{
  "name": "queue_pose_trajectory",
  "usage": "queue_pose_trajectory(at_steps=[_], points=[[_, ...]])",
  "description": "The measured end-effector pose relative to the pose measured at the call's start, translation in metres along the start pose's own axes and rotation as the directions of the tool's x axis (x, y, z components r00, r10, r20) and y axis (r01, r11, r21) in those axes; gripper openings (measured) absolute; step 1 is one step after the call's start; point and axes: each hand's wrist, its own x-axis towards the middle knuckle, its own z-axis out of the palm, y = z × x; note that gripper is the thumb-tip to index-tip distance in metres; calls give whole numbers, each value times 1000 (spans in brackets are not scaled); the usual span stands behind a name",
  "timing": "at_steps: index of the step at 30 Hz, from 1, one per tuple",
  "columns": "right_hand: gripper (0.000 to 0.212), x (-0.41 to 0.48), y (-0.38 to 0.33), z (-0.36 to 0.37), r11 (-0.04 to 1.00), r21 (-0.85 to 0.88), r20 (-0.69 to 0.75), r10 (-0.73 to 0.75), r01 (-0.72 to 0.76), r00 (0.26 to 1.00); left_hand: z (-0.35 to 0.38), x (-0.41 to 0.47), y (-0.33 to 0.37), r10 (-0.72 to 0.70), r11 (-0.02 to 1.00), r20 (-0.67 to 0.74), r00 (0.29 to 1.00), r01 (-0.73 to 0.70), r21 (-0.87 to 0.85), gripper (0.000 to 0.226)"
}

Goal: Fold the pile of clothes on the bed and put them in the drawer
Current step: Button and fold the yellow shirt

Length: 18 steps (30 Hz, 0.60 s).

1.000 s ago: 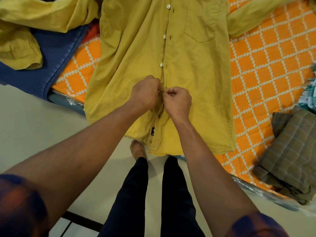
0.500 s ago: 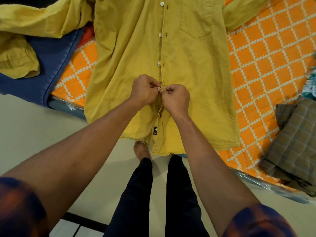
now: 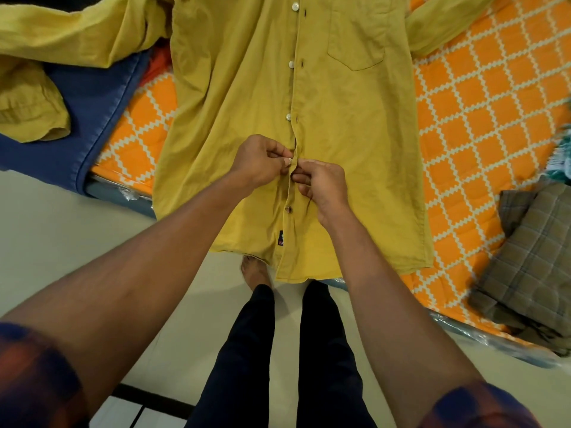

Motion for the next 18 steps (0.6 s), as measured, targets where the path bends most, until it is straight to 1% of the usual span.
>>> queue_pose_trajectory(at_steps=[2, 5, 7, 11, 15, 18], points=[[8, 3, -2, -6, 1000, -2, 62, 25, -25, 998, -3, 0, -1, -3, 999, 43, 999, 4, -34, 17], [3, 4, -3, -5, 999, -52, 80, 7, -3, 997, -5, 1, -2, -2, 1000, 42, 999, 3, -23, 14], [6, 5, -3, -3, 996, -87, 61, -23, 28, 998, -3, 1, -3, 6, 1000, 5, 1000, -6, -5, 11], [4, 3, 0, 4, 987, -140, -1, -82, 81, 997, 3, -4, -5, 15, 999, -87, 996, -20, -48, 7], [7, 4, 2, 7, 974, -188, -15, -134, 129, 991, 8, -9, -6, 58, 998, -188, 980, -51, 44, 11], [9, 2, 0, 7, 968, -210, 9, -139, 138, 990, 10, -8, -5, 79, 992, -216, 973, -55, 115, 10]])
